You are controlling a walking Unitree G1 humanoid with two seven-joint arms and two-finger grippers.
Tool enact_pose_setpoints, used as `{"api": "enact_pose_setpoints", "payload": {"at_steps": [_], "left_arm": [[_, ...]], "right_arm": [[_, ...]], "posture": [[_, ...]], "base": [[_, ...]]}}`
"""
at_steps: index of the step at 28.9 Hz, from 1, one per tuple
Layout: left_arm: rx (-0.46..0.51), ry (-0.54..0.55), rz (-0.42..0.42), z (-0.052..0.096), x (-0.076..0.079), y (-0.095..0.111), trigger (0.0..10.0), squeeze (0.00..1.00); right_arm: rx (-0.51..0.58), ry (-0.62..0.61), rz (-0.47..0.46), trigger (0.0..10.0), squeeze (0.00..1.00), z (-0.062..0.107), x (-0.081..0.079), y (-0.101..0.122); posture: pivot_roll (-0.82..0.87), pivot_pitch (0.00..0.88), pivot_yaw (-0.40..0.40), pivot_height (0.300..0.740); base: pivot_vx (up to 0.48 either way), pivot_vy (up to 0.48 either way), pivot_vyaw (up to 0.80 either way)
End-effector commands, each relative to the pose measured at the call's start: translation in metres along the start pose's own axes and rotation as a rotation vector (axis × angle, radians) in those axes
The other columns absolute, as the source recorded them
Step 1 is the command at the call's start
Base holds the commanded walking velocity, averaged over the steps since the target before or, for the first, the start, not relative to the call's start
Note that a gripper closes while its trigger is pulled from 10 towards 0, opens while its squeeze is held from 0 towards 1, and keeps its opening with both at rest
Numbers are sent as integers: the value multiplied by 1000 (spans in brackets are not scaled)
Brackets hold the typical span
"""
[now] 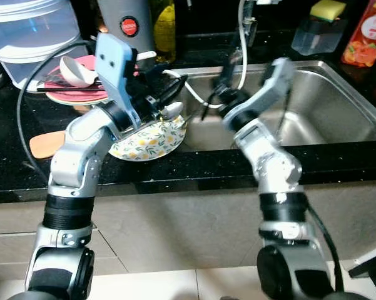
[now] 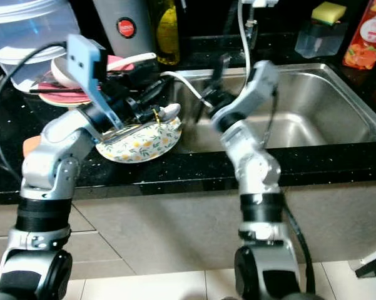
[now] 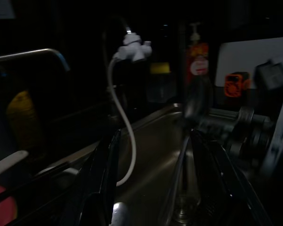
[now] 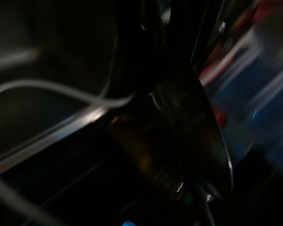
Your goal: Kitchen organization
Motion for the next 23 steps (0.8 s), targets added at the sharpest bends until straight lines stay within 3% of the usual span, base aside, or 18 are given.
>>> {"api": "enact_pose_setpoints", "payload": {"at_steps": [1,3,4,6,7,10,12,13,14,16,21,22,23], "left_arm": [[-16,20,4,3,-2,-4,10000,0],[-15,38,9,4,-3,-4,10000,0],[-15,38,9,4,-3,-4,10000,0],[-17,55,9,7,-4,-5,10000,0],[-27,76,5,10,-5,-6,10000,0],[-40,99,1,13,-8,-8,10000,0],[-90,190,-29,21,-22,-14,10000,0],[-90,190,-29,21,-22,-14,10000,0],[-137,333,-85,34,-48,-16,10000,0],[-194,425,-163,46,-66,-18,10000,0],[-235,506,-235,61,-84,-14,10000,0],[-236,520,-246,64,-86,-12,10000,0],[-237,530,-253,65,-88,-11,10000,0]], "right_arm": [[19,-74,-18,10000,0,-4,15,6],[14,-170,52,10000,0,-9,35,9],[14,-170,52,10000,0,-9,35,9],[-13,-293,102,10000,0,-9,64,7],[-67,-360,139,10000,0,-7,82,0],[-126,-412,174,10000,0,-3,96,-8],[-263,-444,233,10000,0,6,113,-30],[-263,-444,233,10000,0,6,113,-30],[-361,-418,246,10000,0,14,119,-52],[-397,-397,301,10000,0,18,123,-60],[-440,-319,364,10000,0,18,116,-72],[-448,-311,382,10000,153,17,115,-75],[-449,-308,389,10000,1000,17,114,-76]], "posture": [[50,41,-8,740],[56,43,-11,740],[56,43,-11,740],[75,50,-20,740],[75,50,-20,740],[86,55,-24,740],[94,59,-26,740],[94,59,-26,740],[109,67,-24,740],[116,71,-23,740],[128,74,-19,740],[131,72,-21,740],[134,69,-22,740]], "base": [[0,0,0],[0,0,0],[0,0,0],[0,0,0],[0,0,0],[0,0,0],[0,0,0],[0,0,0],[0,0,0],[0,0,0],[0,0,0],[0,0,0],[0,0,0]]}}
Point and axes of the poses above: a point about 5 cm out from each wrist's last joint towards the gripper, its own z axis pointing back from the gripper into the wrist, its own y axis along the axis of the wrist's last joint, x = y × z, the point moved 5 cm from there along -z, pointing out of the wrist towards the gripper, and after that the axes turned 12 degrees about z, right-handed, at the moved point
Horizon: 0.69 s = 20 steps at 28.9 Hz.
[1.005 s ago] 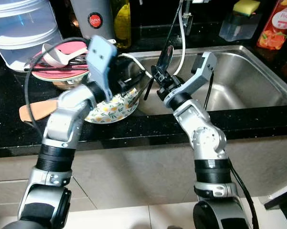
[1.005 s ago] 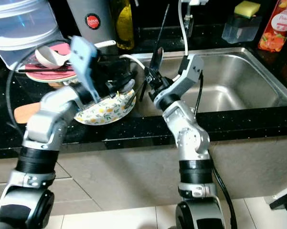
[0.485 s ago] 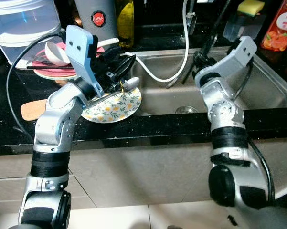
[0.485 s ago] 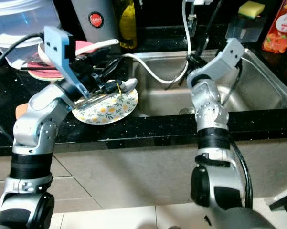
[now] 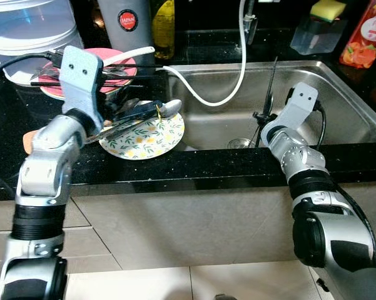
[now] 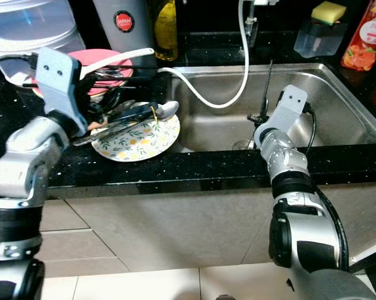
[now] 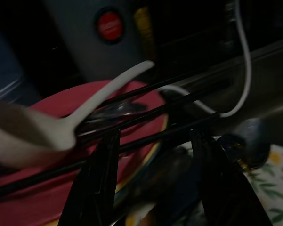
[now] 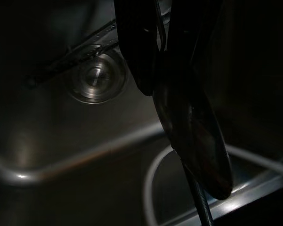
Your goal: Kitchen organization
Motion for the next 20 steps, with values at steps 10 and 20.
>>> {"api": "enact_pose_setpoints", "payload": {"at_steps": [10,20], "left_arm": [[-40,46,-43,4,-7,-7,10000,0],[-132,-198,-80,14,26,-14,10000,0]], "right_arm": [[68,16,-8,10000,1000,-2,-5,11],[386,70,53,10000,0,27,-2,67]], "posture": [[131,55,-26,740],[105,58,-3,740]], "base": [[0,0,0],[0,0,0]]}}
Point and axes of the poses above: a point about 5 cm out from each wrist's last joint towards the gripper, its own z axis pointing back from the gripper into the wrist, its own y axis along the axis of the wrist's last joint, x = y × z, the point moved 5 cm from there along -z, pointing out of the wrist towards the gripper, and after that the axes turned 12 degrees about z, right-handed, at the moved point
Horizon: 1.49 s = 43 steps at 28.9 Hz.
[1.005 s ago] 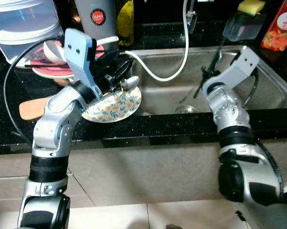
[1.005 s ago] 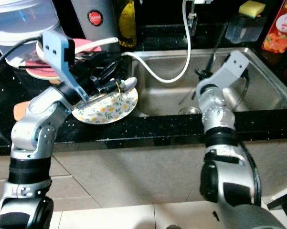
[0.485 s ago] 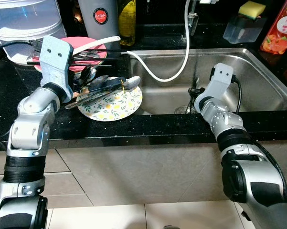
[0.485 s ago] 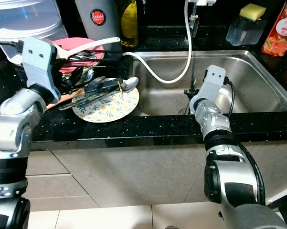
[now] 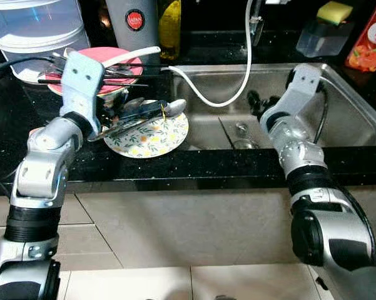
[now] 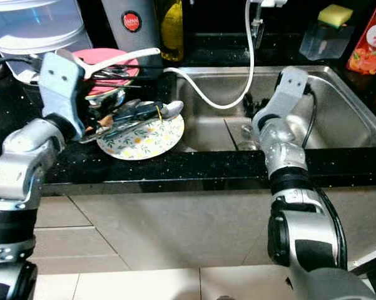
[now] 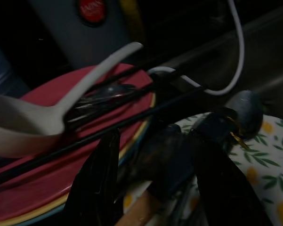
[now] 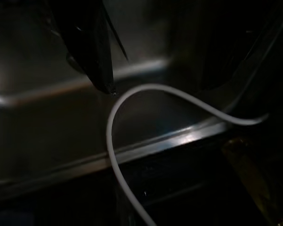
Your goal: Kitchen organization
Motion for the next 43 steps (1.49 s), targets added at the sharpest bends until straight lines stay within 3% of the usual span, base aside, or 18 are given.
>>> {"api": "enact_pose_setpoints", "payload": {"at_steps": [1,4,7,8,12,15,18,26,29,35,43], "left_arm": [[-56,-135,-21,12,15,-5,10000,0],[-87,-230,27,23,22,-6,10000,0],[-87,-230,27,23,22,-6,10000,0],[-125,-263,65,31,19,-11,10000,0],[-165,-259,77,35,13,-21,10000,0],[-180,-188,133,29,-4,-29,10000,0],[-190,-149,158,24,-12,-35,10000,0],[-196,-112,188,14,-18,-42,10000,0],[-224,-50,156,11,-30,-49,10000,0],[-300,13,32,26,-50,-59,10000,0],[-371,32,-133,30,-68,-69,10000,0]], "right_arm": [[123,43,43,10000,0,14,-2,20],[198,85,44,10000,0,32,-8,32],[198,85,44,10000,0,32,-8,32],[218,97,32,10000,0,44,-11,34],[228,95,22,10000,0,51,-11,35],[230,96,19,10000,0,55,-13,36],[235,104,23,10000,0,57,-17,39],[234,108,29,10000,0,59,-18,44],[238,104,32,10000,0,61,-18,47],[228,76,35,10000,0,64,-9,46],[221,85,35,10000,0,62,-12,45]], "posture": [[105,58,-3,740],[101,64,7,740],[101,64,7,740],[102,71,15,740],[102,71,15,740],[103,75,16,740],[101,77,12,740],[99,80,5,740],[99,80,5,740],[83,82,15,740],[90,78,12,740]], "base": [[0,0,0],[0,0,0],[0,0,0],[0,0,0],[0,0,0],[0,0,0],[0,0,0],[0,0,0],[0,0,0],[0,0,0],[0,0,0]]}}
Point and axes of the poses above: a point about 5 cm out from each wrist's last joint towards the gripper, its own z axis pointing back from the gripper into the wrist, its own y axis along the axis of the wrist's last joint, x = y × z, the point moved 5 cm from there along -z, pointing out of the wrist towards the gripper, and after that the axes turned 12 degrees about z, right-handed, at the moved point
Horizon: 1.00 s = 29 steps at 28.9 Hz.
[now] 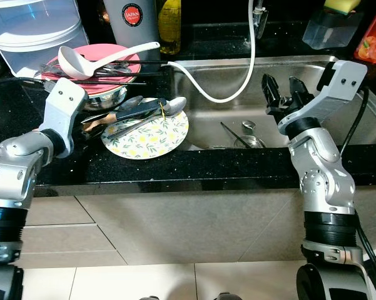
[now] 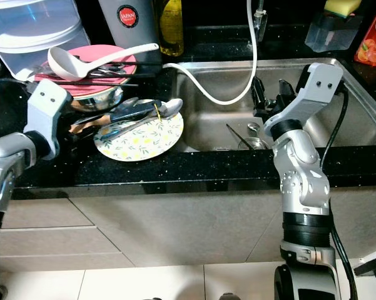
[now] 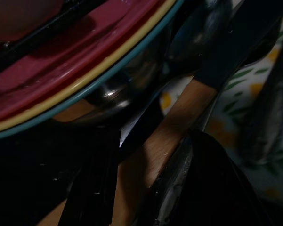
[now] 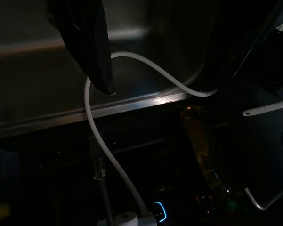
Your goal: Kitchen organization
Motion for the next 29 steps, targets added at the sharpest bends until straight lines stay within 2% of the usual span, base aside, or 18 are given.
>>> {"api": "enact_pose_setpoints", "payload": {"at_steps": [1,7,8,9,12,13,15,16,26,29], "left_arm": [[-109,22,-63,1,-10,-23,10000,0],[-128,34,-127,-1,-14,-26,9686,0],[-167,53,-201,-2,-18,-36,8902,0],[-183,60,-222,-4,-18,-42,7490,0],[-189,42,-227,-8,-11,-48,4392,0],[-186,38,-219,-9,-9,-49,3647,0],[-182,37,-217,-10,-9,-49,3647,0],[-182,43,-219,-12,-10,-50,0,0],[-161,78,-264,-15,-17,-50,0,0],[-150,91,-301,-15,-19,-47,0,0]], "right_arm": [[-17,4,-2,10000,0,-1,-1,-2],[-23,8,-2,10000,0,0,-2,-4],[-26,5,-3,10000,0,0,-1,-4],[-27,4,-3,10000,0,0,0,-5],[-26,6,-1,10000,0,1,0,-4],[-26,6,0,10000,0,1,0,-4],[-26,6,-1,10000,0,1,0,-4],[-26,7,0,10000,0,0,-1,-4],[-25,16,1,10000,0,-1,-3,-3],[-26,17,1,10000,0,-1,-3,-3]], "posture": [[94,78,8,740],[85,78,12,740],[84,75,11,740],[78,74,13,740],[75,71,10,740],[75,71,10,740],[75,71,10,740],[71,66,7,740],[70,63,4,740],[70,64,3,740]], "base": [[0,0,0],[0,0,0],[0,0,0],[0,0,0],[0,0,0],[0,0,0],[0,0,0],[0,0,0],[0,0,0],[0,0,0]]}}
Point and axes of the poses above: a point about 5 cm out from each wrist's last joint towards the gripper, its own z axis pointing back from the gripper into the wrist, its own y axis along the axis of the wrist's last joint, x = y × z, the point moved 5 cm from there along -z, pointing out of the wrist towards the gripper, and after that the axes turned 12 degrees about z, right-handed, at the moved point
